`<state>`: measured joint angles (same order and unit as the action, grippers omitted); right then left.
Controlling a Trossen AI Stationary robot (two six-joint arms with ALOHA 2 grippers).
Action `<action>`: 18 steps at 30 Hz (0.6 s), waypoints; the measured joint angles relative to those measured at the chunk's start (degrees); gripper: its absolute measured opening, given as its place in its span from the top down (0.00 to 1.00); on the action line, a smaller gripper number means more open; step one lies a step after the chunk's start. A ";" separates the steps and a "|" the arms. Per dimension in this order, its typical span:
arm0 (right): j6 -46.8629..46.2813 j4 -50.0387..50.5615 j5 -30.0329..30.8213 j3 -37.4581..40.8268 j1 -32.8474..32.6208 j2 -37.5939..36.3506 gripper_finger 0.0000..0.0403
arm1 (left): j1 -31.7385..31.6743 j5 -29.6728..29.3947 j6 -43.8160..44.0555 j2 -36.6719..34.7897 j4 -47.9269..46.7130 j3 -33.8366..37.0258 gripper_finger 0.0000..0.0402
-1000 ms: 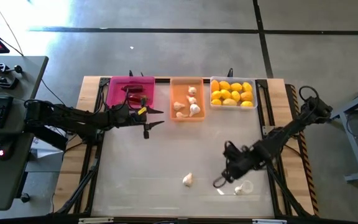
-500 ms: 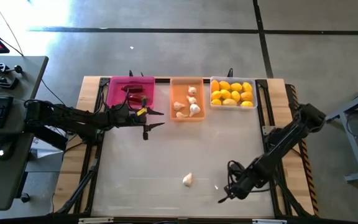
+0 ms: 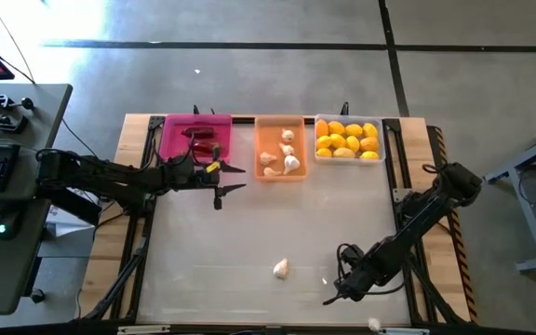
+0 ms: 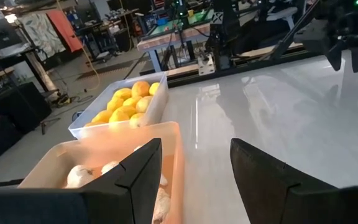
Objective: Sort produce into baskets
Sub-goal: Put the white garlic into the orange bin
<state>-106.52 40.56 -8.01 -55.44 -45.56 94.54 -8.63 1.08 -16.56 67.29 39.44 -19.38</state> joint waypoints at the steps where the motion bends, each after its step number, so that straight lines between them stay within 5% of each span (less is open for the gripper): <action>1: 0.00 0.12 0.02 0.02 0.00 0.04 0.62 | 0.02 0.00 0.00 0.00 -0.18 0.00 0.56; 14: -5.02 1.35 5.15 -11.02 -2.70 0.41 0.62 | 0.05 0.22 -1.55 0.00 1.22 0.00 0.56; 18: -10.59 2.64 1.49 -17.89 -5.55 5.11 0.62 | 0.05 0.86 -2.02 -0.01 0.79 -0.68 0.56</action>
<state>-117.11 43.20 -6.52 -73.33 -51.12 99.65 -8.58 1.94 -18.58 67.28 40.22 -20.06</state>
